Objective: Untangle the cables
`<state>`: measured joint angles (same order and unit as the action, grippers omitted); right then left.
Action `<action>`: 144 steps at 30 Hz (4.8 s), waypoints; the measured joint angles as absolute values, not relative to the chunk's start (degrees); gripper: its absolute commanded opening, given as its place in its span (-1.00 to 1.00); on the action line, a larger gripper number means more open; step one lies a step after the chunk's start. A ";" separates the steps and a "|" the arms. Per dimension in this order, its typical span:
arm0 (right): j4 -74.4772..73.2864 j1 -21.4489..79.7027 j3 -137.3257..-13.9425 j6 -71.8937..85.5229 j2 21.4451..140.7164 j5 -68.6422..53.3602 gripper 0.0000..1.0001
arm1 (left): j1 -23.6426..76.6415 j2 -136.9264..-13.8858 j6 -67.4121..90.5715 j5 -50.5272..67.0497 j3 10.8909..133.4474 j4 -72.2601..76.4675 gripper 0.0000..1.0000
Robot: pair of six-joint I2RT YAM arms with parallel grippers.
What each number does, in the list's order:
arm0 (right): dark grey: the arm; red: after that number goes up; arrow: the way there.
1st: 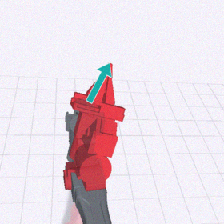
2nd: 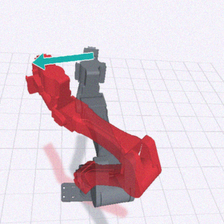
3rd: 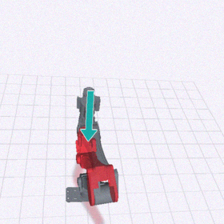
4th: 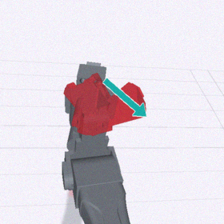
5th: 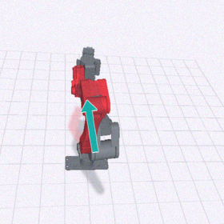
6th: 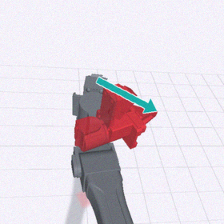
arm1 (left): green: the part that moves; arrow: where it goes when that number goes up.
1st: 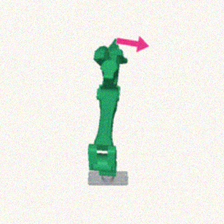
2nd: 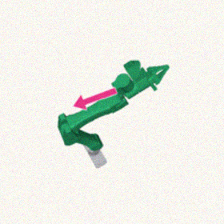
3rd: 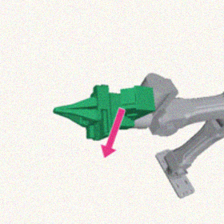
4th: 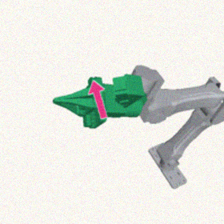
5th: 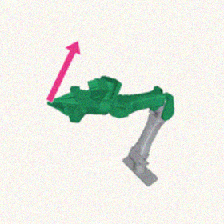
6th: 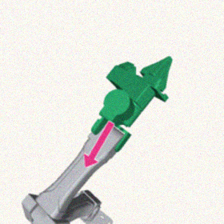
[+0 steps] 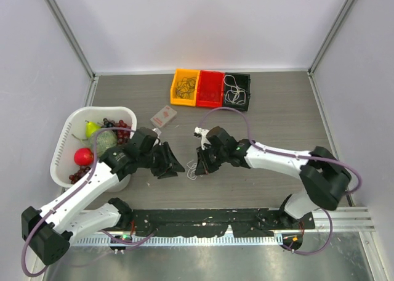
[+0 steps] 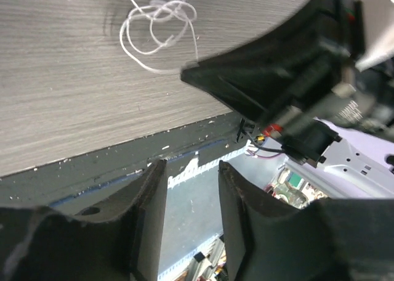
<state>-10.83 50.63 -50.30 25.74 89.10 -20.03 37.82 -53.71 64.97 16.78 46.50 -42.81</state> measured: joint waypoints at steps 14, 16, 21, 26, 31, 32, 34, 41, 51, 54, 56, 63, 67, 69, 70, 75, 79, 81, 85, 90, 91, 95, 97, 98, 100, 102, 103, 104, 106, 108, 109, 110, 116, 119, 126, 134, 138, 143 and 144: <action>-11.94 39.16 -49.28 32.86 72.31 -38.04 -0.98 | 37.82 -55.66 60.40 23.83 47.16 -27.99 -0.04; -9.67 35.46 -49.28 36.36 71.46 -41.78 -0.99 | 37.82 -56.05 60.01 24.25 47.57 -27.27 0.03; -2.52 30.41 -49.28 45.41 69.41 -48.38 -0.99 | 37.82 -56.55 59.55 23.99 47.97 -26.26 -0.03; 1.28 26.17 -49.41 57.23 69.08 -51.18 -0.99 | 40.49 -54.28 53.65 17.82 48.71 -25.08 0.34; 3.20 24.14 -49.76 69.69 70.70 -53.17 -0.99 | 45.82 -48.49 41.25 8.58 48.84 -23.31 0.46; 3.22 24.14 -50.15 71.59 71.00 -53.69 -0.98 | 46.11 -48.36 38.89 7.44 48.90 -22.81 0.47; 3.33 24.16 -51.31 75.20 71.44 -54.61 -0.98 | 46.59 -48.80 34.48 6.02 48.99 -21.93 0.48; 5.61 24.25 -54.89 82.24 71.50 -56.14 -0.99 | 47.37 -51.77 20.10 4.12 46.02 -14.28 0.48; 9.63 24.25 -55.35 88.05 71.48 -57.34 -0.99 | 47.51 -53.87 12.32 4.69 44.16 -3.49 0.34; 11.31 24.25 -55.70 89.84 71.48 -57.71 -0.99 | 47.53 -54.06 11.49 4.67 43.70 -0.93 0.38; 12.23 24.25 -56.14 90.63 71.48 -57.87 -0.99 | 47.53 -54.43 11.27 4.69 43.59 0.10 0.40; 13.37 24.25 -57.10 91.90 70.85 -58.28 -0.98 | 47.51 -56.77 10.70 4.03 43.62 1.28 0.48; 13.67 24.25 -57.10 92.23 70.39 -58.46 -0.99 | 46.72 -57.23 11.44 3.31 43.44 2.22 0.58; 13.69 24.25 -57.10 92.33 70.08 -58.48 -0.98 | 46.02 -57.25 12.08 4.23 43.44 3.68 0.59; 13.72 24.25 -57.12 92.38 69.97 -58.50 -0.99 | 45.82 -57.28 12.45 4.80 43.46 4.32 0.58; 13.74 24.25 -57.52 92.92 69.65 -58.65 -0.99 | 44.47 -58.35 14.00 7.84 43.97 6.70 0.15; 13.80 24.25 -58.08 93.23 69.32 -58.65 -0.99 | 43.62 -59.31 15.05 9.85 44.42 8.01 -0.21; 13.85 24.25 -58.08 93.36 69.01 -58.65 -0.98 | 43.38 -59.83 15.09 10.66 45.17 8.16 -0.35; 13.96 24.25 -58.08 93.45 68.58 -58.65 -0.99 | 43.35 -60.53 15.44 11.38 46.98 8.38 -0.84; 13.47 24.25 -58.41 92.99 68.47 -58.65 -0.99 | 43.35 -60.58 16.03 11.60 48.49 8.29 -1.00; 11.31 24.25 -59.33 91.50 68.49 -58.61 -0.99 | 43.35 -60.51 16.14 11.35 48.64 7.90 -1.00; -2.22 24.25 -66.26 80.88 69.01 -56.84 -0.95 | 43.35 -59.09 16.91 8.67 48.62 2.26 -1.00; -9.04 24.14 -70.37 74.96 69.54 -55.18 -0.95 | 43.35 -57.49 17.96 6.50 48.38 -1.78 -1.00; -12.82 24.08 -72.66 71.37 69.91 -54.19 -0.95 | 43.35 -56.36 18.76 4.97 48.12 -4.23 -1.00; -20.73 23.59 -77.06 64.18 71.11 -51.37 -0.95 | 43.35 -53.71 20.78 1.87 47.75 -9.74 -1.00; -28.97 23.09 -81.71 56.86 72.99 -46.94 -0.95 | 43.35 -51.66 22.70 -0.40 47.70 -14.66 -1.00; -33.28 22.96 -84.12 53.45 74.19 -44.29 -0.95 | 43.35 -50.63 23.86 -1.54 47.70 -17.30 -1.00; -37.41 22.81 -86.39 49.91 75.44 -41.39 -0.95 | 43.35 -49.69 25.12 -2.61 47.70 -19.86 -1.00; -45.06 22.74 -90.83 43.09 77.82 -34.24 -0.96 | 43.35 -47.92 27.31 -5.17 47.70 -25.50 -1.00; -49.67 22.70 -93.14 38.61 78.89 -28.34 -0.97 | 43.35 -46.65 28.93 -7.64 47.75 -29.87 -1.00; -51.90 22.70 -94.13 36.18 79.18 -24.62 -0.97 | 43.38 -45.87 29.82 -9.19 47.79 -32.56 -1.00; -53.89 22.68 -94.78 33.98 79.31 -20.80 -0.97 | 43.35 -45.08 30.59 -10.76 47.90 -35.20 -1.00; -60.18 22.63 -94.94 25.63 79.09 -2.22 -0.96 | 43.35 -40.47 33.15 -18.44 50.57 -45.95 -1.00; -60.71 23.03 -92.40 24.23 79.00 1.74 -0.96 | 43.62 -38.46 33.95 -20.16 53.25 -47.44 -1.00; -59.27 25.08 -85.93 24.23 78.74 -0.27 -0.99 | 44.36 -34.39 33.50 -22.61 57.91 -47.07 -1.00; -55.18 22.98 -79.57 24.01 75.35 -9.82 -0.98 | 43.46 -37.23 33.95 -20.43 58.04 -46.09 -1.00; -52.88 22.35 -76.64 25.39 75.24 -16.49 -0.99 | 43.31 -46.41 36.53 -14.13 57.87 -41.52 -0.88; -50.13 22.37 -76.55 28.47 75.24 -21.65 -0.99 | 43.31 -61.28 39.31 -6.44 57.98 -37.21 -0.22; -50.09 22.37 -77.12 28.93 75.33 -21.91 -0.98 | 43.31 -63.88 39.90 -5.30 57.98 -36.86 0.01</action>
<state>-50.09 22.37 -77.12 28.93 75.33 -21.91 43.31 -63.88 39.90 -5.30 57.98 -36.86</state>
